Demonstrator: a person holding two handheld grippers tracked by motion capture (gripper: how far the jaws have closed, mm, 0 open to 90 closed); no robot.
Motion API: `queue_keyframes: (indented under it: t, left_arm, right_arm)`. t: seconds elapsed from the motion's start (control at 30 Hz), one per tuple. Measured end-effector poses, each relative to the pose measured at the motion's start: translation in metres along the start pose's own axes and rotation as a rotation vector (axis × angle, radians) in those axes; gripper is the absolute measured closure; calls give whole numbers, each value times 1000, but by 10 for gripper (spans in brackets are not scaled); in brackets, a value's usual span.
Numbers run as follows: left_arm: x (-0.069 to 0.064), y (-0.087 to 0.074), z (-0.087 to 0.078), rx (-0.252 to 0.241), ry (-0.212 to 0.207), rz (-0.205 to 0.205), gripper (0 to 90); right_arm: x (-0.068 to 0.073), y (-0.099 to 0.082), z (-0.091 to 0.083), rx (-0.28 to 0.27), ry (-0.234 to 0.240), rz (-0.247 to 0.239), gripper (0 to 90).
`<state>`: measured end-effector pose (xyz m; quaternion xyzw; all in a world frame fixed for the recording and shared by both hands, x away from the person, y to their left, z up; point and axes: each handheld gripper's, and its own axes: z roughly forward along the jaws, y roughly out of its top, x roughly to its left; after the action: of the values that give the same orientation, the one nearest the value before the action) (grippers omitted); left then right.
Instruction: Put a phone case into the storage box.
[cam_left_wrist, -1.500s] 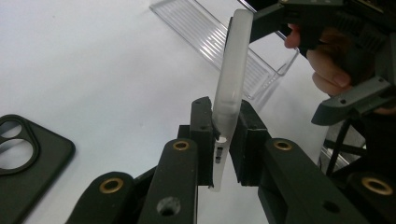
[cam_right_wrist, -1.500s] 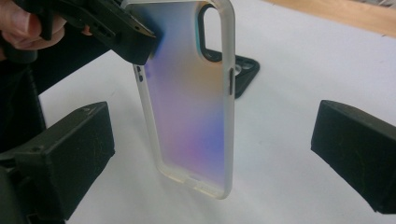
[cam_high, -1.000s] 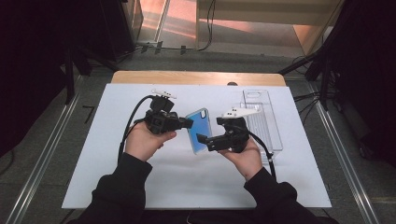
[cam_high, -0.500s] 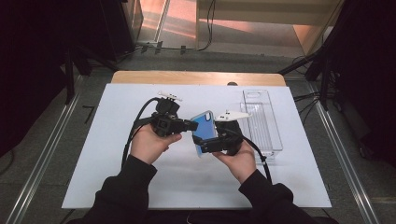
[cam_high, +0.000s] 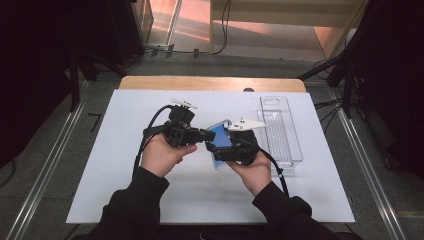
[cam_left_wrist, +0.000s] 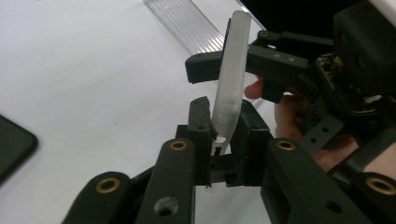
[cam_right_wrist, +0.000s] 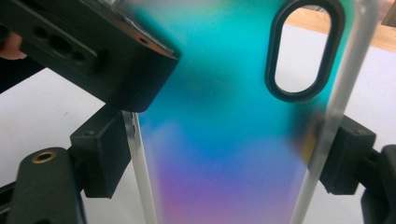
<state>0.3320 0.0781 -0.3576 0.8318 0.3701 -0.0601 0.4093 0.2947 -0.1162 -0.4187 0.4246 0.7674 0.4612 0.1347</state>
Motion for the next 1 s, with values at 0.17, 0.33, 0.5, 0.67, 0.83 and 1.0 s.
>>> queue_keyframes:
  t: [0.17, 0.33, 0.5, 0.67, 0.83, 1.0]
  left_arm:
    - [-1, 2, -7, -26, -15, -12, 566]
    - [3, 1, -12, -26, -20, 6, 431]
    - [9, -3, -14, -37, -31, 98, 345]
    - [16, -11, -13, -35, -49, 132, 327]
    - [25, -24, -11, -4, -52, 174, 327]
    - [32, -36, -14, -8, -62, 182, 327]
  right_arm:
    - [-4, -1, 0, 14, -2, 1, 166]
    - [-10, -3, 1, 24, -11, 14, 166]
    - [-19, -4, -1, 22, -10, 28, 166]
    - [-28, -3, -5, 26, 7, 24, 165]
    - [-35, -2, -11, 26, 40, 65, 165]
    - [-41, -1, -15, 26, 52, 55, 165]
